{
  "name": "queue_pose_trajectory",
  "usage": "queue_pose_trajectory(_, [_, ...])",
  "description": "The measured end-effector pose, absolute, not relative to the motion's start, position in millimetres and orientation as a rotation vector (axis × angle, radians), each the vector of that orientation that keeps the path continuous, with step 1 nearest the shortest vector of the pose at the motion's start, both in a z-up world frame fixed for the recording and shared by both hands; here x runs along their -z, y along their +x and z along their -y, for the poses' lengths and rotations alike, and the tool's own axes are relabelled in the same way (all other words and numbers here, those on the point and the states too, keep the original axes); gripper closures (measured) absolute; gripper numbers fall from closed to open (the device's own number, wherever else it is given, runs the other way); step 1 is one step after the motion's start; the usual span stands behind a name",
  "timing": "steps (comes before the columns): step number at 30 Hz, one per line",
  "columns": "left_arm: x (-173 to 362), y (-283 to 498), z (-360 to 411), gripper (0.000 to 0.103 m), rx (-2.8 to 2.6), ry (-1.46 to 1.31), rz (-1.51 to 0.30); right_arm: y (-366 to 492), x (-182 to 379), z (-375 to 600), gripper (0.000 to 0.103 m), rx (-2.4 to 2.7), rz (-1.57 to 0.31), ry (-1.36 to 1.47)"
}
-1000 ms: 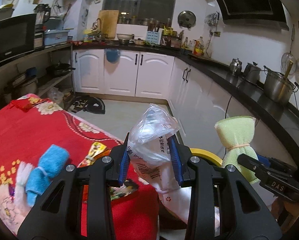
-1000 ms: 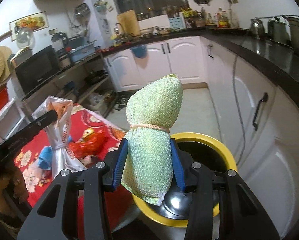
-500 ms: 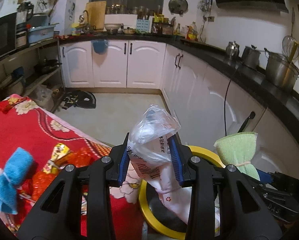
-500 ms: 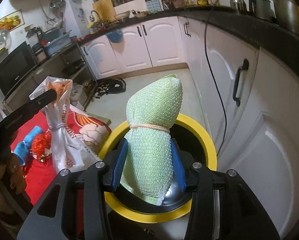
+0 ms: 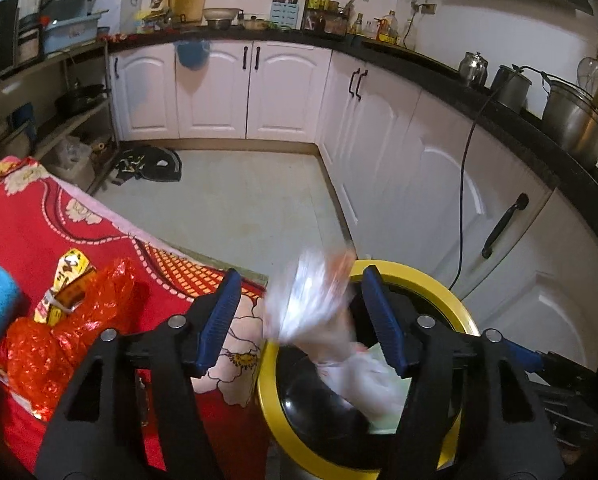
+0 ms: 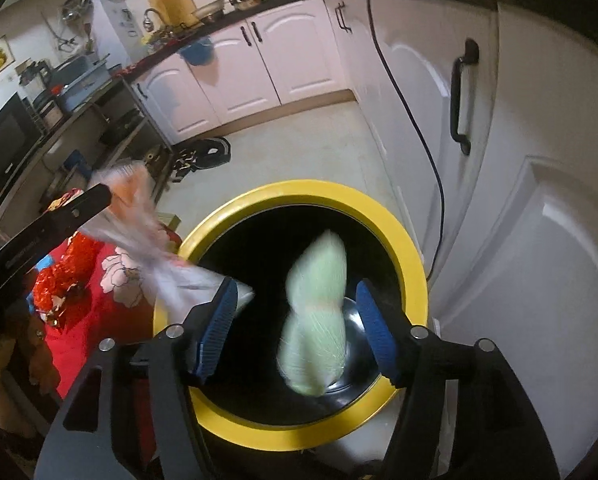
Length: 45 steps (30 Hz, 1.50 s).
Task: Collect trash
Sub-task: 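Open both tools to drop the bag and scrubber into the bin, then grasp the blue mesh scrubber with the left tool while the right tool grasps a snack packet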
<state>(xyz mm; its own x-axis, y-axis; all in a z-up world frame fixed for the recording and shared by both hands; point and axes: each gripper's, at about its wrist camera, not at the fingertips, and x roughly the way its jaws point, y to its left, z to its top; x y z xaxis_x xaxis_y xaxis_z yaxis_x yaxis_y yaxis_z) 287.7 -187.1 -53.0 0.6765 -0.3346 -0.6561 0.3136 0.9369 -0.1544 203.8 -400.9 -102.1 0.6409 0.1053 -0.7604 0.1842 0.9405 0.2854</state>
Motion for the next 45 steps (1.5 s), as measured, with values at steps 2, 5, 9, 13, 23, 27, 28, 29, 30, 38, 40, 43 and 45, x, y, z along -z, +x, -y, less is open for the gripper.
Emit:
queue_pose_trajectory(2, [53,286,182,0.036,0.356,-0.034,-0.742,204,102,402,0.040,0.051,-0.878,0.360])
queue_pose_trajectory(5, [52,283,172,0.029,0.344,-0.047,-0.742,203,100,399,0.038,0.055,-0.867,0.355])
queue_pose_trajectory(9, [48,278,161,0.017,0.334,-0.065,-0.742,200,93,398,0.035,0.061,-0.840,0.336])
queue_pose_trajectory(13, [39,270,149,0.011,0.315,-0.081,-0.722,196,83,394,0.032,0.058,-0.806,0.322])
queue_pose_trajectory(23, [14,245,101,0.011,0.250,-0.127,-0.655,187,55,365,0.030,-0.008,-0.733,0.272])
queue_pose_trajectory(27, [5,233,83,0.011,0.221,-0.144,-0.622,184,47,347,0.030,-0.040,-0.715,0.244])
queue_pose_trajectory(28, [3,232,79,0.011,0.219,-0.148,-0.619,182,45,342,0.030,-0.048,-0.709,0.237])
queue_pose_trajectory(29, [0,228,74,0.011,0.212,-0.156,-0.612,181,43,338,0.030,-0.055,-0.705,0.231])
queue_pose_trajectory(30, [-1,227,71,0.011,0.210,-0.159,-0.609,179,41,336,0.030,-0.062,-0.701,0.226])
queue_pose_trajectory(38, [-10,210,45,0.011,0.183,-0.183,-0.580,170,26,307,0.030,-0.126,-0.678,0.185])
queue_pose_trajectory(40, [-11,207,38,0.011,0.174,-0.188,-0.576,168,24,299,0.030,-0.140,-0.674,0.173])
queue_pose_trajectory(43, [-12,202,27,0.011,0.157,-0.205,-0.569,165,20,288,0.030,-0.162,-0.671,0.158])
queue_pose_trajectory(45, [-13,198,17,0.011,0.144,-0.219,-0.564,162,19,278,0.030,-0.179,-0.669,0.145])
